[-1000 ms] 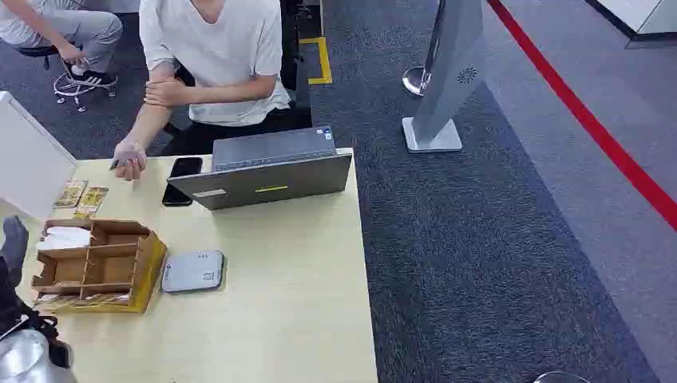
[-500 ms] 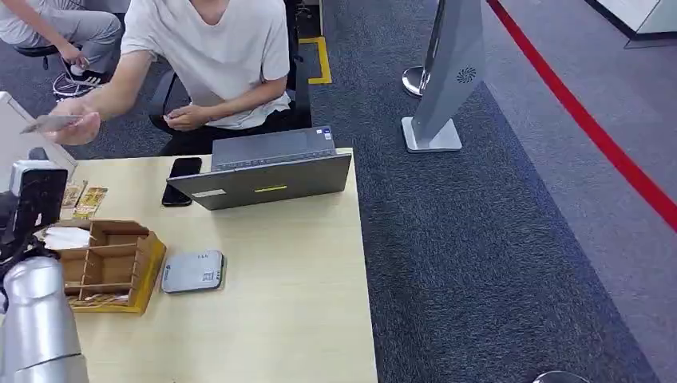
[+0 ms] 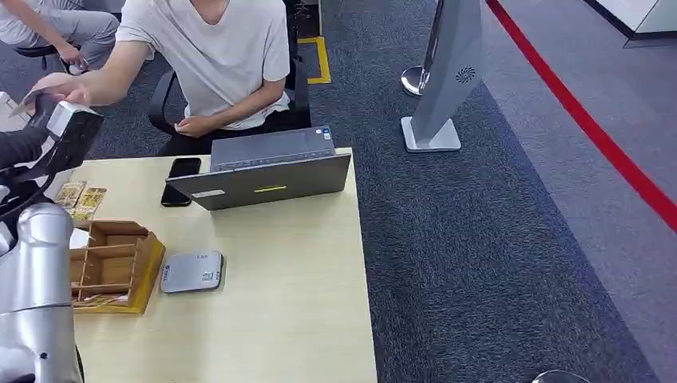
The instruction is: Pass the card to the sensor for recognition and then transmit it.
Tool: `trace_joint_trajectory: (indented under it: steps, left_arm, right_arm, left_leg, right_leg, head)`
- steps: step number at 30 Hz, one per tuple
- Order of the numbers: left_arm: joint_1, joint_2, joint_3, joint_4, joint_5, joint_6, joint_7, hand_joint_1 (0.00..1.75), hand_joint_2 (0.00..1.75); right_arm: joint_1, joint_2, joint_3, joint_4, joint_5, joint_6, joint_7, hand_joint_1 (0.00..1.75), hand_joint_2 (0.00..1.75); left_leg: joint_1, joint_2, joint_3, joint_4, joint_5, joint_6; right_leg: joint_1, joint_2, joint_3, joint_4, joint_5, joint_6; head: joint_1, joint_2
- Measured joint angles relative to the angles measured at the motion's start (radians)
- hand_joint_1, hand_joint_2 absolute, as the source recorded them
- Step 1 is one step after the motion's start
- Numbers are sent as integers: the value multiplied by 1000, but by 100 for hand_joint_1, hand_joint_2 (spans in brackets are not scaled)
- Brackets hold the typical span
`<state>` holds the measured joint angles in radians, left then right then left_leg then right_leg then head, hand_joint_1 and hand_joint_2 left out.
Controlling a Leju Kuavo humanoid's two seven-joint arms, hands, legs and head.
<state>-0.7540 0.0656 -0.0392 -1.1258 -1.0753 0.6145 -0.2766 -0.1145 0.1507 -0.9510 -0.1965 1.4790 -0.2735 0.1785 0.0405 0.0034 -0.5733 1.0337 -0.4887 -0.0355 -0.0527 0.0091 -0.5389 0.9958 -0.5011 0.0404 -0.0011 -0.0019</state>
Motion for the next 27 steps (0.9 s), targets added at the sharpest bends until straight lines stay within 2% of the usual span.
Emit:
trace_joint_trajectory:
  steps: [5,15,16,17,21,27]
  left_arm:
    - [-66,19,-53,74,-100,43,38,0,175]
    - [-70,19,-56,79,-106,45,41,0,175]
    - [-74,19,-60,81,-109,47,42,37,175]
    - [-76,20,-62,87,-117,50,45,175,175]
    - [-105,21,-117,169,-94,49,53,175,175]
    - [-112,19,-123,186,-90,49,53,175,175]
  right_arm:
    - [-2,0,5,2,18,14,19,0,175]
    - [-2,0,5,3,18,15,20,0,175]
    - [-2,0,5,3,18,16,20,0,175]
    - [-2,0,5,3,18,18,23,0,175]
    - [-1,0,5,3,17,22,27,0,175]
    - [-1,0,5,4,17,22,27,0,175]
  left_leg:
    - [0,0,0,0,0,0]
    - [0,0,0,0,0,0]
    - [0,0,0,0,0,0]
    - [0,0,0,0,0,0]
    - [0,0,0,0,0,0]
    - [0,0,0,0,0,0]
  right_leg:
    - [0,0,0,0,0,0]
    - [0,0,0,0,0,0]
    - [0,0,0,0,0,0]
    - [0,0,0,0,0,0]
    - [0,0,0,0,0,0]
    - [0,0,0,0,0,0]
  head:
    - [0,0]
    - [0,0]
    - [0,0]
    - [0,0]
    - [0,0]
    - [0,0]
